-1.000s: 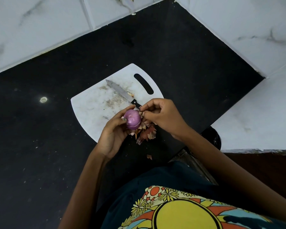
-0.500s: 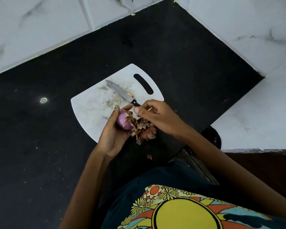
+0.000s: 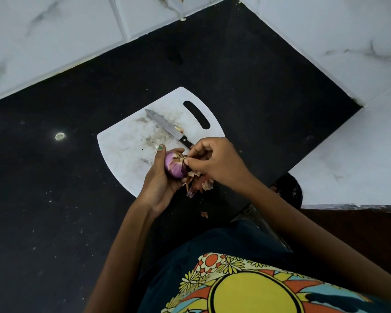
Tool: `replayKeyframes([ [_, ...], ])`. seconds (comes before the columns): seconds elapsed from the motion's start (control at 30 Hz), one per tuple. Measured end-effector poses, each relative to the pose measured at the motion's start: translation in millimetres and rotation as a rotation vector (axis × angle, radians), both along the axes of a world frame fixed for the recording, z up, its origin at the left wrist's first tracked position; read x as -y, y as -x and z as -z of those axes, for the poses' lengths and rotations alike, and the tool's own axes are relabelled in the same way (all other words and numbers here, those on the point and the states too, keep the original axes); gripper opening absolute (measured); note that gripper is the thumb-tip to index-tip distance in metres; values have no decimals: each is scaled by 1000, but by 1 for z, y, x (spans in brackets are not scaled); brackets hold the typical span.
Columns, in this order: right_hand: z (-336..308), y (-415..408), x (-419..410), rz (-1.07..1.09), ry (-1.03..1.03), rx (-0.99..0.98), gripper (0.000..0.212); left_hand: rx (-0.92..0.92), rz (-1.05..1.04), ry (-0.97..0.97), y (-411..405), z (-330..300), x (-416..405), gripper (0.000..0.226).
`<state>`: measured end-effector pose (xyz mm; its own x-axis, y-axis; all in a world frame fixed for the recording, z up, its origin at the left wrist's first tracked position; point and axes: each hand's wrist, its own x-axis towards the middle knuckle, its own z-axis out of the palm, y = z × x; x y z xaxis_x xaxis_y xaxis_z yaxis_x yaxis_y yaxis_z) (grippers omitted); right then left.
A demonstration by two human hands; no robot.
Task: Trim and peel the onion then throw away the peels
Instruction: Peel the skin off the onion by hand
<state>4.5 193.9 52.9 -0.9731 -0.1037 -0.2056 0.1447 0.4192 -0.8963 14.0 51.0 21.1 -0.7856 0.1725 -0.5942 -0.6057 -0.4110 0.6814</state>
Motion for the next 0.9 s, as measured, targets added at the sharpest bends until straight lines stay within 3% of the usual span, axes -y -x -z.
replayKeyframes([
  [0.2,4,1,-6,252,150,98,6,50,-28,2,1,0,4,50],
  [0.4,5,2,-12,18,-207,-1,3,112,-48,-21,-1,-1,5,61],
  [0.5,2,-2,-6,-71,-184,-41,15,89,-22,22,-1,-2,3,65],
  [0.63,-7,-5,-2,-188,-91,-80,10,48,23,103,-2,0,2,70],
  [0.9,-8,-1,-4,-77,-94,-106,11,-43,16,70,-2,-3,1,68],
])
